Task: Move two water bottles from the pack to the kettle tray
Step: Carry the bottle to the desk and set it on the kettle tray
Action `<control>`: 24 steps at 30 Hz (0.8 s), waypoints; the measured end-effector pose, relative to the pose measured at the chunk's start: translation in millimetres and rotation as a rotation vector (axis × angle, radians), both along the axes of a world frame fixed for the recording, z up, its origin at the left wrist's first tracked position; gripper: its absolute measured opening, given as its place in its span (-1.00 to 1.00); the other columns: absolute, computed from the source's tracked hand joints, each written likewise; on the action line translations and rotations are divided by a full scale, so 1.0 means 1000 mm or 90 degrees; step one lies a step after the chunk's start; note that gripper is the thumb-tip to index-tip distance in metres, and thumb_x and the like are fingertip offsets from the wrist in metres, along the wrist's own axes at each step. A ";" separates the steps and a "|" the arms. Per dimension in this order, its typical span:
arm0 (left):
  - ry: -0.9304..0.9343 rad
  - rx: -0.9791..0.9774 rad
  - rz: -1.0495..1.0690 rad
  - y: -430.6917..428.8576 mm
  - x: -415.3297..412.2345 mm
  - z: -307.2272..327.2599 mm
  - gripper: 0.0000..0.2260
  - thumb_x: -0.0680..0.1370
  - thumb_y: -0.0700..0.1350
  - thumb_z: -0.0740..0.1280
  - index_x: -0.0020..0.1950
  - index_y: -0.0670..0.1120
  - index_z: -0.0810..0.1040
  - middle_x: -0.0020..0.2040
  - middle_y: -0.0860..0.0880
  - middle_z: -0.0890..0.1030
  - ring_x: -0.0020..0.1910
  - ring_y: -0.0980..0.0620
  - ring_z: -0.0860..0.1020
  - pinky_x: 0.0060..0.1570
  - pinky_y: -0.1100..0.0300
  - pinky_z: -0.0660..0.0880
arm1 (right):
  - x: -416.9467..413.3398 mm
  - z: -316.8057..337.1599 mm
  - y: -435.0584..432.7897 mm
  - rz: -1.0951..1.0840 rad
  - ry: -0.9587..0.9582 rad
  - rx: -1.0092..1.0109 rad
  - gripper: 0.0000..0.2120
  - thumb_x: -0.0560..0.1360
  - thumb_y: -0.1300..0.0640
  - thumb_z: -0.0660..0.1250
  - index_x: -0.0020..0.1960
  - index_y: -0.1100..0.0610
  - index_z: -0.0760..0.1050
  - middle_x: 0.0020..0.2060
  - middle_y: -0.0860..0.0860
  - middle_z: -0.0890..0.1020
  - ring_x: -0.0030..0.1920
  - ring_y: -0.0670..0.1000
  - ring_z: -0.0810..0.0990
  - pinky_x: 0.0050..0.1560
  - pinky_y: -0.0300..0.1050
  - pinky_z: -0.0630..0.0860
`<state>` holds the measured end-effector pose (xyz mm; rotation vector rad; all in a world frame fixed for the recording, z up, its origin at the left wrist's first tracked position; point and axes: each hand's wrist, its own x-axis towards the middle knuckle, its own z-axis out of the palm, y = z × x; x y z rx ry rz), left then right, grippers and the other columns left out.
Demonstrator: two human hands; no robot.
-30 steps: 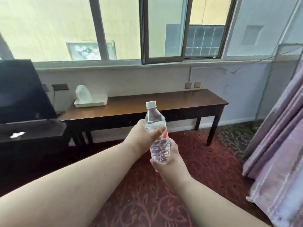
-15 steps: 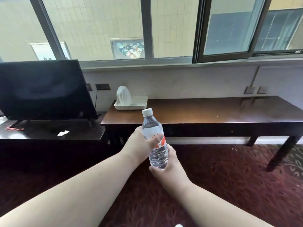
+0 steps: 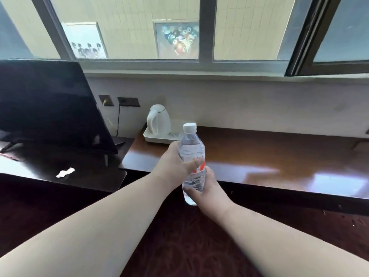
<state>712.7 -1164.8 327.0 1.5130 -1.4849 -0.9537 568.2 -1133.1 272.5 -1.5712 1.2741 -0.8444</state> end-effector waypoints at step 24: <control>-0.121 0.219 -0.251 -0.340 0.077 -0.173 -0.40 0.32 -0.09 0.57 0.27 0.05 0.37 -0.04 0.18 0.57 -0.18 0.42 0.53 -0.34 0.55 0.38 | 0.092 -0.140 -0.324 -0.236 0.102 0.271 -0.53 0.24 -0.04 0.40 0.12 -0.18 0.39 -0.15 -0.04 0.70 -0.18 0.02 0.72 -0.09 0.12 0.67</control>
